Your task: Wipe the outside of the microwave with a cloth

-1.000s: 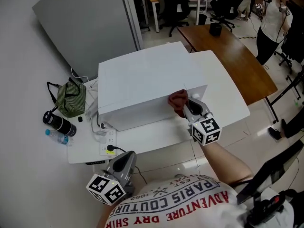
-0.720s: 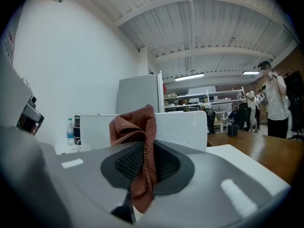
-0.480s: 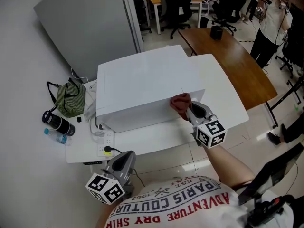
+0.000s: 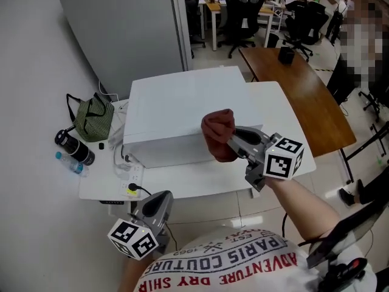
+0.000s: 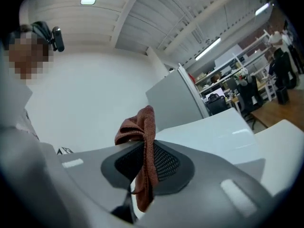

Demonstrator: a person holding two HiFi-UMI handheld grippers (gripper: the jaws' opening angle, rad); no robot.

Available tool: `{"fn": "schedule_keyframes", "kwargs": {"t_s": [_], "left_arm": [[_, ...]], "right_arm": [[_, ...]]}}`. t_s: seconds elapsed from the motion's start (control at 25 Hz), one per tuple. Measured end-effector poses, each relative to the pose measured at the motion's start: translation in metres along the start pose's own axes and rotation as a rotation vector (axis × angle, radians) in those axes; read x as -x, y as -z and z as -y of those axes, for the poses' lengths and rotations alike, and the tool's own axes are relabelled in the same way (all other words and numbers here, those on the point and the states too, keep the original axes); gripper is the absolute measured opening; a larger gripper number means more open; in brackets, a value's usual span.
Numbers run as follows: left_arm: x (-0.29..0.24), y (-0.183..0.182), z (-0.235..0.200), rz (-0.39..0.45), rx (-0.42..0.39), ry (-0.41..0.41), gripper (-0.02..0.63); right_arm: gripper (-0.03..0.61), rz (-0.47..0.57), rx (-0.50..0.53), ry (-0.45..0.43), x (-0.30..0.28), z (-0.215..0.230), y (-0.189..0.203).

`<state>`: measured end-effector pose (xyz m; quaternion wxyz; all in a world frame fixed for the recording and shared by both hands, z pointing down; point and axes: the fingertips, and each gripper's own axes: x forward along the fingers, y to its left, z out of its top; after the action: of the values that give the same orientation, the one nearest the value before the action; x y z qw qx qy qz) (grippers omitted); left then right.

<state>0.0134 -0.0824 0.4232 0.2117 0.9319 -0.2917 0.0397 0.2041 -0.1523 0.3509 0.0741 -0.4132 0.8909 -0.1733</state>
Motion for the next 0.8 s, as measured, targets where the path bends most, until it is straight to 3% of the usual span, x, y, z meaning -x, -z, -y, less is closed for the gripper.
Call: {"fn": "schedule_keyframes", "kwargs": {"t_s": [0.12, 0.4, 0.6, 0.8], "left_arm": [[0.007, -0.006, 0.001, 0.007, -0.016, -0.016, 0.002], [0.043, -0.026, -0.045, 0.046, -0.004, -0.058, 0.002], [0.067, -0.052, -0.085, 0.068, -0.006, -0.075, 0.002], [0.087, -0.062, -0.120, 0.092, 0.005, -0.080, 0.002]], "right_arm": [[0.040, -0.052, -0.037, -0.070, -0.034, -0.016, -0.010], [0.040, -0.210, 0.023, -0.189, -0.148, -0.066, -0.009], [0.038, -0.327, -0.054, -0.204, -0.218, -0.084, 0.002], [0.038, -0.468, -0.012, -0.179, -0.266, -0.090, 0.021]]}}
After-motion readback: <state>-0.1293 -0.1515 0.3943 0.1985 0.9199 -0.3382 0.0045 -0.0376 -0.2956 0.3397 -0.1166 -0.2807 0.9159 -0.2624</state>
